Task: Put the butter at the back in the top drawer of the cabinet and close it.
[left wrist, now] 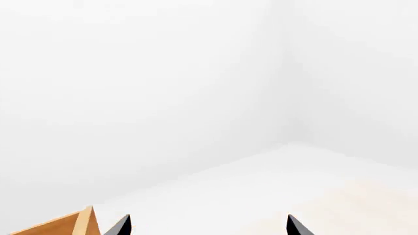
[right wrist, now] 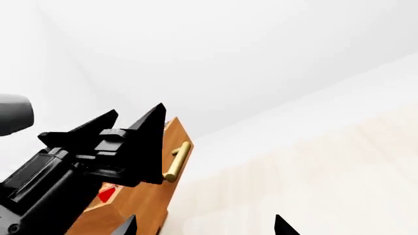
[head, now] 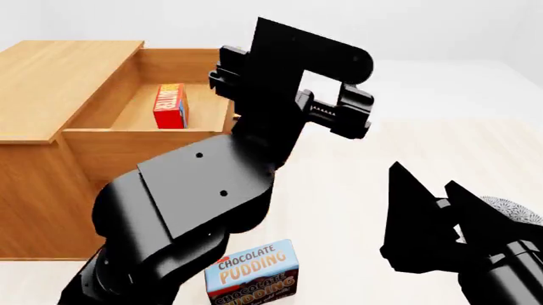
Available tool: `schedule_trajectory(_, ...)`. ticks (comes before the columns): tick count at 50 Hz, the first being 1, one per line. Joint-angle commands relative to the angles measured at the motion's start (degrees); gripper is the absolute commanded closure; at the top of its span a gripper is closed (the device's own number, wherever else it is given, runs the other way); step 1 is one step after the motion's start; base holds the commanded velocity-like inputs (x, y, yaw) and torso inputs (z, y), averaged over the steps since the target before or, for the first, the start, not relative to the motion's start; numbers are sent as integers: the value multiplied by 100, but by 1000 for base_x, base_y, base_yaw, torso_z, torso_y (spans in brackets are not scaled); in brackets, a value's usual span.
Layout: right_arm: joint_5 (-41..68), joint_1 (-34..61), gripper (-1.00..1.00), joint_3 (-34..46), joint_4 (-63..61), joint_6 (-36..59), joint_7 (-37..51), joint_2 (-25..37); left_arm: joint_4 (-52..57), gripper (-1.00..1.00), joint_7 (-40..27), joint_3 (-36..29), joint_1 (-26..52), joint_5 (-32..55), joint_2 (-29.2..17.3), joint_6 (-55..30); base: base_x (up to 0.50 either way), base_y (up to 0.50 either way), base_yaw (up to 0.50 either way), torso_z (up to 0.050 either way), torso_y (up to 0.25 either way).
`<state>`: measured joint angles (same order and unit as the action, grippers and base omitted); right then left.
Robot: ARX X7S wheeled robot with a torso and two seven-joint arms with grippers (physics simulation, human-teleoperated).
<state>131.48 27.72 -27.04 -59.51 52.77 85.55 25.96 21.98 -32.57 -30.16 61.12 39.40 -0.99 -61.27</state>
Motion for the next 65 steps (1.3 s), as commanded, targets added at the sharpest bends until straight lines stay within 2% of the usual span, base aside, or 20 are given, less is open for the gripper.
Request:
schedule_trajectory(1, 350, 92, -100, -241, 7, 111, 215, -37, -76, -100, -393, -1022, -517, 131, 15, 782, 0, 0, 0, 0, 0)
schedule_trajectory(12, 376, 19, -100, -374, 40, 200, 147, -63, -472, -100, -393, -1633, -658, 74, -25, 1342, 0, 0, 0, 0, 0)
schedule_trajectory(24, 341, -190, -100, -632, 99, 358, -65, -119, -1222, -100, -142, -1843, -777, -40, -146, 1952, 0, 0, 0, 0, 0)
schedule_trajectory(47, 302, -287, -100, -744, 119, 403, -192, -142, -3646, -100, 622, -1717, -739, -382, -286, 3334, 0, 0, 0, 0, 0)
schedule_trajectory(65, 414, -195, -100, -721, 50, 274, -124, -127, -4524, -100, 831, -1339, -353, -331, -684, 3612, 0, 0, 0, 0, 0)
